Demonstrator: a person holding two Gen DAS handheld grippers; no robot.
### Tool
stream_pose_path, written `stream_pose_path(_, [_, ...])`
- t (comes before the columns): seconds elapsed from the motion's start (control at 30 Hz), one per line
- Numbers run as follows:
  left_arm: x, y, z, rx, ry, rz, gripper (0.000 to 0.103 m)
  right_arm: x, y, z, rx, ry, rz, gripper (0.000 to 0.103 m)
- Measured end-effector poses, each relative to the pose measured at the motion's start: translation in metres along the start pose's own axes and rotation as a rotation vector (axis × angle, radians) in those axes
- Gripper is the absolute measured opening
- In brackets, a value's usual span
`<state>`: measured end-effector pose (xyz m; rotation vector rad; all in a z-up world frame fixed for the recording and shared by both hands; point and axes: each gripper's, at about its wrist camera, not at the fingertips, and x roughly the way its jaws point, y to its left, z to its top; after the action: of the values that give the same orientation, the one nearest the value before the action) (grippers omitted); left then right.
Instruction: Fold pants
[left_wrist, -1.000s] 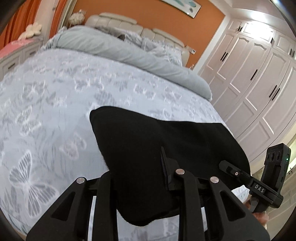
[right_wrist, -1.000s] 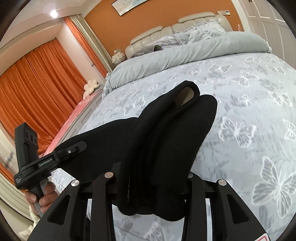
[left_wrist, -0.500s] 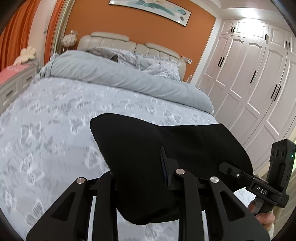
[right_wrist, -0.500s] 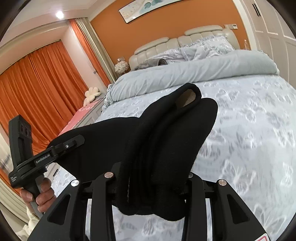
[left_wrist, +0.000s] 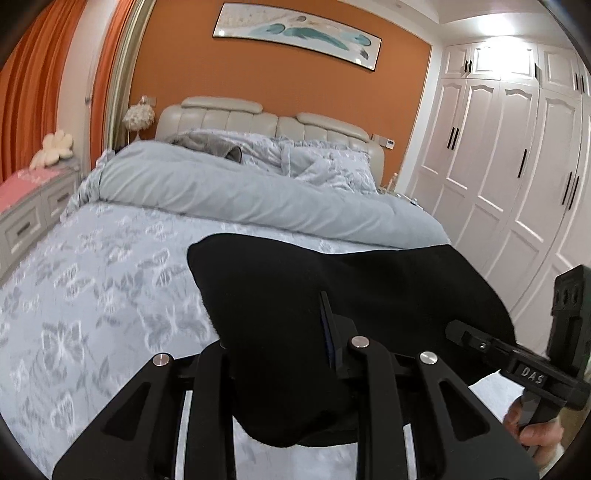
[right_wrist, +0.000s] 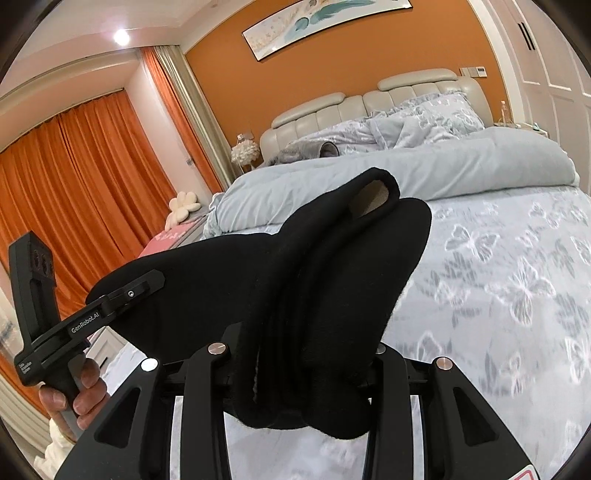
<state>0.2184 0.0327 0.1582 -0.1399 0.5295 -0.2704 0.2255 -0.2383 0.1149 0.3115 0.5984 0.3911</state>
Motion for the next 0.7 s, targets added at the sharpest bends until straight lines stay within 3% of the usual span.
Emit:
stream_pose_path(0.3, [0.104,0.029,-0.007,-0.001,0.016,0.018,0.024,0.087,-0.062,0.006,0.047,-0.011,-0.004,0.034])
stream_pose_path(0.43, [0.166,0.052,-0.049,-0.032,0.101,0.039,0.024,0.143,-0.106,-0.025,0.111,0.063,-0.019,0.039])
stream_pose_path(0.47, [0.188,0.058,-0.069,-0.03,0.154,0.058,0.027,0.159,-0.117,-0.037,0.125,0.099,-0.038,0.04])
stream_pose_path(0.5, [0.207,0.063,-0.089,-0.029,0.202,0.082,0.03,0.175,-0.13,-0.05,0.134,0.146,-0.071,0.043])
stream_pose_path(0.53, [0.219,0.068,-0.103,-0.03,0.244,0.095,0.034,0.196,-0.144,-0.07,0.127,0.23,-0.142,0.059])
stream_pose_path(0.57, [0.23,0.075,-0.128,-0.025,0.282,0.128,0.048,0.204,-0.154,-0.083,0.132,0.272,-0.189,0.064])
stream_pose_path(0.6, [0.227,0.077,-0.138,-0.018,0.261,0.157,0.069,0.194,-0.166,-0.095,0.177,0.222,-0.131,0.064])
stream_pose_path(0.63, [0.211,0.081,-0.144,-0.003,0.204,0.238,0.079,0.182,-0.169,-0.097,0.194,0.198,-0.14,0.075])
stream_pose_path(0.67, [0.199,0.083,-0.144,0.006,0.181,0.295,0.092,0.166,-0.168,-0.096,0.184,0.196,-0.212,0.079])
stream_pose_path(0.7, [0.182,0.085,-0.141,0.017,0.162,0.336,0.092,0.154,-0.165,-0.093,0.165,0.186,-0.255,0.079])
